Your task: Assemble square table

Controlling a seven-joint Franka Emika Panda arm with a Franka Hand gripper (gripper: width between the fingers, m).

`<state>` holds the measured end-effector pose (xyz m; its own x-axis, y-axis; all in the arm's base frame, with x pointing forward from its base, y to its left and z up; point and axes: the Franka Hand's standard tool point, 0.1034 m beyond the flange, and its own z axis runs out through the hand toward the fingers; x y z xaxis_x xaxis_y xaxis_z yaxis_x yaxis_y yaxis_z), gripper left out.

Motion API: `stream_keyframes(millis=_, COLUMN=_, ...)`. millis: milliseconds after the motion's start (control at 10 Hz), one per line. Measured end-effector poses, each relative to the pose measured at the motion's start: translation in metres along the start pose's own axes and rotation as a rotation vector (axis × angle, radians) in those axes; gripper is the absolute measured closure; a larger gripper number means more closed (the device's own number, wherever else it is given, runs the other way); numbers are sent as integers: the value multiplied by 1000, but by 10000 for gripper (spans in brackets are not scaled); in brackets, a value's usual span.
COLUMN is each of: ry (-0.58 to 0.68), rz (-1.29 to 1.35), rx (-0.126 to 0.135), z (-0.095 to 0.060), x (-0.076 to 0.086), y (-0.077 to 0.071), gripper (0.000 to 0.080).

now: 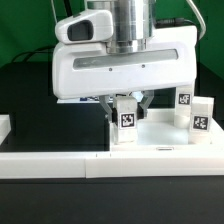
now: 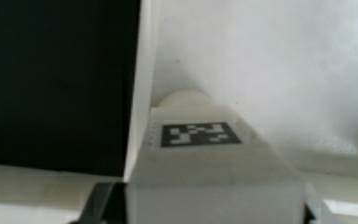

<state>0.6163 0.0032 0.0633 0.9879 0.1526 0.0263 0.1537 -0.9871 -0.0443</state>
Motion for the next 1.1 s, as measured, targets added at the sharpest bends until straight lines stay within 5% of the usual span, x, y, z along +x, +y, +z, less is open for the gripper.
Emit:
stream_keyframes(millis=300, ry=42, rz=-1, rx=-26, z=1, x=7, y=-3, gripper=510)
stream_keyframes(millis=700, ry=52, rz=538, rx=-2, z=1, x=11, y=1, gripper=509)
stream_keyframes(millis=1100, ry=51, rz=804, rx=12, z=2, x=10, y=3, gripper=509)
